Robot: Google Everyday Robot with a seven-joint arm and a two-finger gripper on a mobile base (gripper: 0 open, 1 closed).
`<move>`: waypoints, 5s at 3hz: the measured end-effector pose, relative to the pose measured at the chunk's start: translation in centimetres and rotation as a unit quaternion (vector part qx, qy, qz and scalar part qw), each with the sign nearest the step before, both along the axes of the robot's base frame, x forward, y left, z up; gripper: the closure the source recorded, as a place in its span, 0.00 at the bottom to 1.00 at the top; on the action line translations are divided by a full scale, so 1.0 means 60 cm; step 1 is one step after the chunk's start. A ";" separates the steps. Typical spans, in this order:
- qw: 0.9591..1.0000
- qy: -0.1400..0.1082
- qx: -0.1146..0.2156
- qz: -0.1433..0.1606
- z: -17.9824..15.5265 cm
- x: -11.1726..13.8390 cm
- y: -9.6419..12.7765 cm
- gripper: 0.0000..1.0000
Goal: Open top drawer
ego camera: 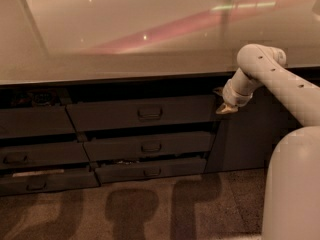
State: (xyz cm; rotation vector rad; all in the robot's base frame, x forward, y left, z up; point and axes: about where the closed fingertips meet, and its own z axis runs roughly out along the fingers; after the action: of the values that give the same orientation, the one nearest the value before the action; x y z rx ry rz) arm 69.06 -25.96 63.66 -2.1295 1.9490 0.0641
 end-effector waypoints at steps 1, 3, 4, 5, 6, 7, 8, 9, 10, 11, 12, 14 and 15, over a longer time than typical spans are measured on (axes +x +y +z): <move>1.000 0.000 0.000 0.000 0.000 0.000 0.000 1.00; 1.000 0.000 0.000 0.000 0.009 0.000 0.001 1.00; 1.000 -0.029 -0.008 0.004 0.033 -0.008 -0.017 1.00; 1.000 -0.029 -0.008 0.004 0.045 -0.008 -0.016 1.00; 1.000 -0.029 -0.009 0.004 0.060 -0.008 -0.016 1.00; 1.000 -0.029 -0.009 0.004 0.064 -0.008 -0.016 1.00; 1.000 -0.029 -0.009 0.005 0.063 -0.014 -0.016 1.00; 0.999 -0.049 -0.018 0.011 0.082 -0.021 -0.029 1.00; 0.999 -0.049 -0.019 0.013 0.077 -0.029 -0.030 1.00; 0.999 -0.048 -0.020 0.015 0.074 -0.037 -0.030 1.00; 0.998 -0.048 -0.022 0.018 0.071 -0.050 -0.032 1.00; 0.998 -0.046 -0.022 0.024 0.071 -0.056 -0.030 1.00; 0.997 -0.059 -0.014 0.055 0.067 -0.102 -0.027 1.00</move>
Offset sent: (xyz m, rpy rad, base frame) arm 0.0000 0.0000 0.0000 0.0000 0.0000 0.0000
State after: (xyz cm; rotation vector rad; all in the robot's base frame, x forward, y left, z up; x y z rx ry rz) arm 62.95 -27.57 67.69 -2.2040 1.7775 -0.0671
